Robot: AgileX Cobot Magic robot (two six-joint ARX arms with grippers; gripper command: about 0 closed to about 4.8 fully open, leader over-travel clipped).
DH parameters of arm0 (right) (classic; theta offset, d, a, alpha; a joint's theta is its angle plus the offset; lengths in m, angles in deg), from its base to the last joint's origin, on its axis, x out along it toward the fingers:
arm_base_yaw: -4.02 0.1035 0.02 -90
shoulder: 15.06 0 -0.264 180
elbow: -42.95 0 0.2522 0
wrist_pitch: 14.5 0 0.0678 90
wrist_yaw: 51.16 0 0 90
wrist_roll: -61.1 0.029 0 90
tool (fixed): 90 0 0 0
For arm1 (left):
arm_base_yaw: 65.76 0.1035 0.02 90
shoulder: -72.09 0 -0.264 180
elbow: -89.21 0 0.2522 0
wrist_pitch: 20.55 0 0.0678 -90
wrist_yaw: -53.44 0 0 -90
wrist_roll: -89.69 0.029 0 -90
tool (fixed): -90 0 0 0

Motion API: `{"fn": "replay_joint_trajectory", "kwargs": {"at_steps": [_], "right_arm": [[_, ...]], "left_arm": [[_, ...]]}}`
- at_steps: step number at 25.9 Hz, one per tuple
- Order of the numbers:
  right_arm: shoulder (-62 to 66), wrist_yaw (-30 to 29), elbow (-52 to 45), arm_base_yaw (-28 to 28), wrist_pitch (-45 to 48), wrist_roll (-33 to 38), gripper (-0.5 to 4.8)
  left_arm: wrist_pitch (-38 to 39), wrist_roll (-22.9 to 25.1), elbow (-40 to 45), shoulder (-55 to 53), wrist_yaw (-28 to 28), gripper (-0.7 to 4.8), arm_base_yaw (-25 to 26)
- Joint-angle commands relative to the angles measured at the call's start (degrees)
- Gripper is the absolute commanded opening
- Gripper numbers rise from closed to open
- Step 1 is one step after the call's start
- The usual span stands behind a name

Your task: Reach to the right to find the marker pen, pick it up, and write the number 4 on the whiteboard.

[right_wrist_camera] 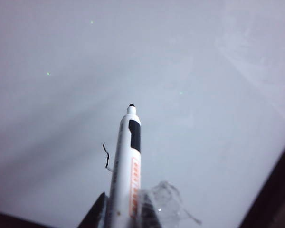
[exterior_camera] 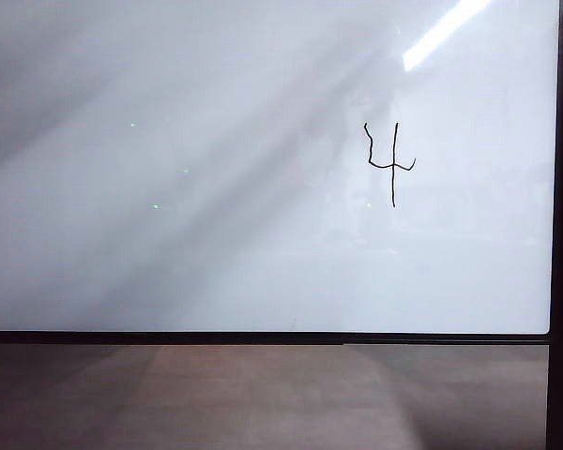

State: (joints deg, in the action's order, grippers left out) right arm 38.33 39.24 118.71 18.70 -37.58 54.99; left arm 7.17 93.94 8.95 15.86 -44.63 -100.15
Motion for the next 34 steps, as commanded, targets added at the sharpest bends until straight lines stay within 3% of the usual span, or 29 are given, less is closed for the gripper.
{"fn": "replay_joint_trajectory", "kwargs": {"at_steps": [1, 7, 10, 13, 16, 19, 24, 28, 34], "right_arm": [[-8.6, 0.0, -1.8, 0.1, -6.4, 0.8, -0.06], [-31.1, 0.1, -14.3, 0.1, -10.9, 6.1, -0.06], [-39.1, -0.3, -18.8, 0.1, -16.1, 7.4, -0.06], [-46.2, -2.1, -26.0, 0.1, -16.2, 7.8, -0.05], [-49.7, -5.1, -32.7, 0.1, -15.5, 9.3, -0.06], [-50.9, -6.6, -40.0, 0.1, -11.6, 9.2, -0.06], [-50.8, -6.5, -47.7, 0.1, -4.8, 9.5, -0.06], [-50.9, -6.6, -51.9, 0.1, -3.9, 9.6, -0.06], [-50.9, -7.9, -56.2, 0.1, -2.8, 10.9, -0.06]], "left_arm": [[8.6, -0.2, 1.6, 9.3, -0.1, -0.05, -0.1], [11.4, -3.6, 14.7, 34.1, 0.5, -0.05, -0.1], [14.4, -7.4, 20.3, 42.0, 0.4, -0.05, -0.1], [14.7, -7.7, 28.0, 47.7, 0.6, -0.05, -0.1], [12.3, -9.1, 36.3, 48.3, 2.3, -0.05, -0.1], [2.0, -13.4, 45.9, 48.3, 5.8, -0.05, -0.1], [-7.8, -13.4, 56.8, 48.3, 6.1, -0.05, -0.2], [-10.2, -15.7, 62.2, 48.3, 9.6, -0.05, -0.1], [-10.0, -15.3, 66.0, 48.2, 8.5, -0.05, -0.1]]}}
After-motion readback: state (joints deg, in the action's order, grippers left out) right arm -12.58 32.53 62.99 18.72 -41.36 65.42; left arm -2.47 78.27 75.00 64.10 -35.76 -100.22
